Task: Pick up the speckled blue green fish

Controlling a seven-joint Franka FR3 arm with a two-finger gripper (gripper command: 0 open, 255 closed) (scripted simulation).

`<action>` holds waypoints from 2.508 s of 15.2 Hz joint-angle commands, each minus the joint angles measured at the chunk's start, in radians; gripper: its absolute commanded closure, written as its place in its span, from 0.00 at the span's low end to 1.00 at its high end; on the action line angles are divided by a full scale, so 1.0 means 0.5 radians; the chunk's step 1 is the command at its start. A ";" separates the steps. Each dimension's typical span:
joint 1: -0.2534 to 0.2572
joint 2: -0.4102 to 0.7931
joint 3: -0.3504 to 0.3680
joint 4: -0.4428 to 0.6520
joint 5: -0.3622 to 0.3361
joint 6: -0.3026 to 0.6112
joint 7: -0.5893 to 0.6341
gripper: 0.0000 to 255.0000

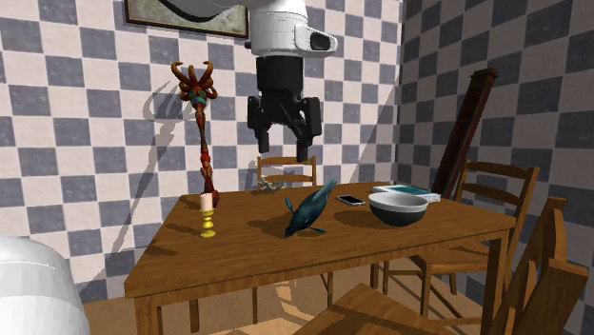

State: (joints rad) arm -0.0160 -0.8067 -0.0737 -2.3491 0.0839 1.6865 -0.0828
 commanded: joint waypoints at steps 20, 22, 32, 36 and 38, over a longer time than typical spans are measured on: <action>0.198 1.677 -0.097 1.263 0.481 0.082 -0.196 0.00; 0.195 1.862 -0.093 1.464 0.539 0.029 -0.207 0.00; 0.176 2.325 -0.059 1.888 0.667 -0.018 -0.241 0.00; 0.180 2.325 -0.059 1.821 0.671 0.045 -0.264 0.00; 0.180 2.322 -0.059 1.817 0.671 0.045 -0.265 1.00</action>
State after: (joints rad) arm 0.0739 0.3551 -0.1032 -1.4385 0.4191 1.7080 -0.2149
